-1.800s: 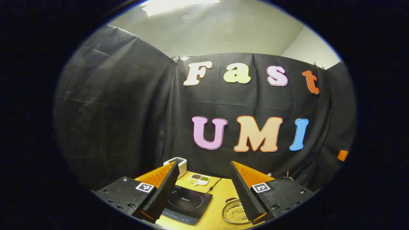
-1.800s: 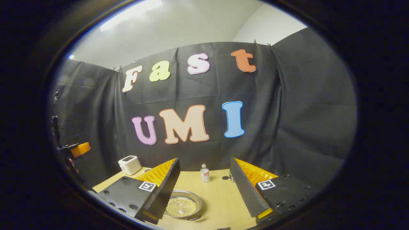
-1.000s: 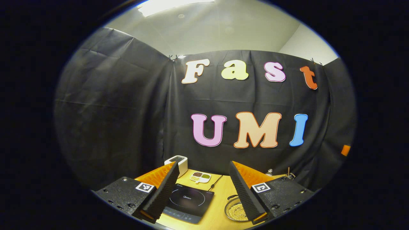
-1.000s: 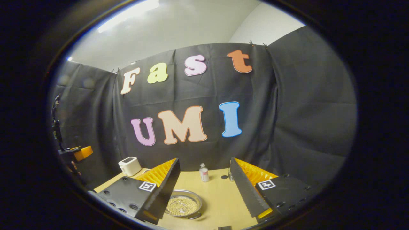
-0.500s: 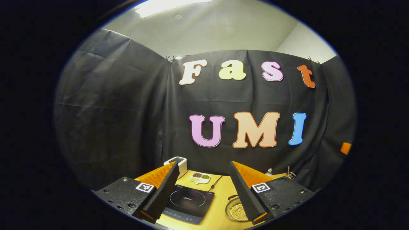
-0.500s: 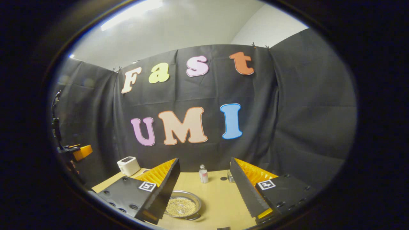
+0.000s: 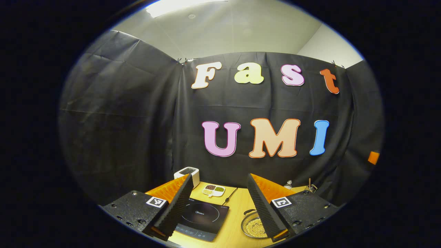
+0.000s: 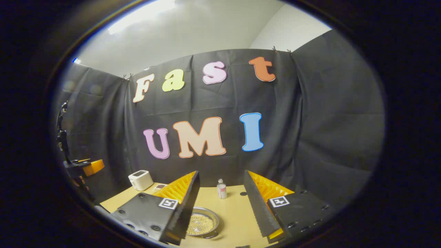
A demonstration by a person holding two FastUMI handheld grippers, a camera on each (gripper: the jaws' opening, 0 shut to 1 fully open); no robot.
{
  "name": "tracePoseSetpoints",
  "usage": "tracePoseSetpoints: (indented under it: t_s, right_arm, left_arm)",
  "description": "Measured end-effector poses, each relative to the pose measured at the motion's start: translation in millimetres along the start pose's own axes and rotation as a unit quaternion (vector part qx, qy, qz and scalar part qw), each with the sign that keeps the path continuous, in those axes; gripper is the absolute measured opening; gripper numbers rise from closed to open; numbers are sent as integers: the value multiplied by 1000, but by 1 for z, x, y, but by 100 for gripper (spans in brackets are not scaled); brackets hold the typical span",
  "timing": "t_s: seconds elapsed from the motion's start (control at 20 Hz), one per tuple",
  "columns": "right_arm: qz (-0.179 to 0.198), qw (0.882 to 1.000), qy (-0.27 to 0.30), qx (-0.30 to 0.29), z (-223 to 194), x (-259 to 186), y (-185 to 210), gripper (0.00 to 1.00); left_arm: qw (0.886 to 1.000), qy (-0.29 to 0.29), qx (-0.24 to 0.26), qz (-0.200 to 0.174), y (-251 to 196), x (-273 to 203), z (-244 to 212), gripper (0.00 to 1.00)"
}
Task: First push the handle of the pot to place it horizontally, then grasp the pot with both hands and set it on the induction cooktop.
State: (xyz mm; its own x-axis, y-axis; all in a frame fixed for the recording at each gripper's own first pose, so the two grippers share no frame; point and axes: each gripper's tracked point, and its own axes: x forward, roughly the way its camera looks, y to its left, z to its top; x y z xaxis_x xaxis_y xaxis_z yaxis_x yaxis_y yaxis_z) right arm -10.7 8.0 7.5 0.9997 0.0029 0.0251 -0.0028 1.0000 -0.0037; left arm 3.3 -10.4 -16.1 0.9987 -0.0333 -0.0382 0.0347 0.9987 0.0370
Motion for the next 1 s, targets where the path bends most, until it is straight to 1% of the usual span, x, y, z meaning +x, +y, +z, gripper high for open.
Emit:
tracePoseSetpoints:
  t_s: [0.05,0.1,0.15,0.2,0.25,0.35,0.4,0.45,0.5,0.6,0.7,0.75,0.85,0.9,0.95,1.0]
  right_arm:
    - [7,1000,1,3,1,-2,4,70]
    - [11,1000,0,5,0,-1,6,60]
    - [16,1000,-2,9,1,-1,8,56]
    - [17,1000,-1,11,1,0,9,49]
    - [20,1000,0,10,-1,-2,11,41]
    - [16,1000,0,-4,0,-2,11,42]
    - [0,1000,-6,-3,4,-11,5,41]
    - [3,1000,-7,0,1,4,9,27]
    - [6,1000,-5,3,-2,2,10,13]
    - [2,1000,-2,3,-2,3,11,12]
    - [-1,1000,6,2,-8,3,10,20]
    - [0,1000,10,1,-10,4,11,13]
    - [1,1000,18,-1,-16,4,14,13]
    - [2,1000,23,-3,-19,5,16,5]
    - [3,1000,29,-5,-24,4,17,13]
    - [4,999,34,-7,-27,4,20,13]
  left_arm:
    - [1000,2,-2,0,1,0,-2,95]
    - [1000,4,-5,0,1,1,-3,95]
    - [1000,7,-9,0,0,1,-5,95]
    - [1000,10,-12,-2,-1,2,-8,92]
    - [1000,12,-13,-4,-2,2,-9,92]
    - [1000,15,-12,-5,-2,2,-12,92]
    - [1000,15,-11,-6,-2,3,-13,92]
    - [1000,15,-10,-6,-1,3,-12,92]
    - [1000,15,-9,-5,-1,2,-12,92]
    - [1000,15,-7,-5,0,2,-12,92]
    - [1000,13,-5,-5,2,2,-12,92]
    - [1000,13,-4,-4,3,2,-11,92]
    - [1000,13,-3,-4,5,3,-12,92]
    - [1000,14,-3,-5,5,4,-13,92]
    - [1000,15,-3,-7,5,6,-14,92]
    - [1000,17,-2,-8,6,7,-14,92]
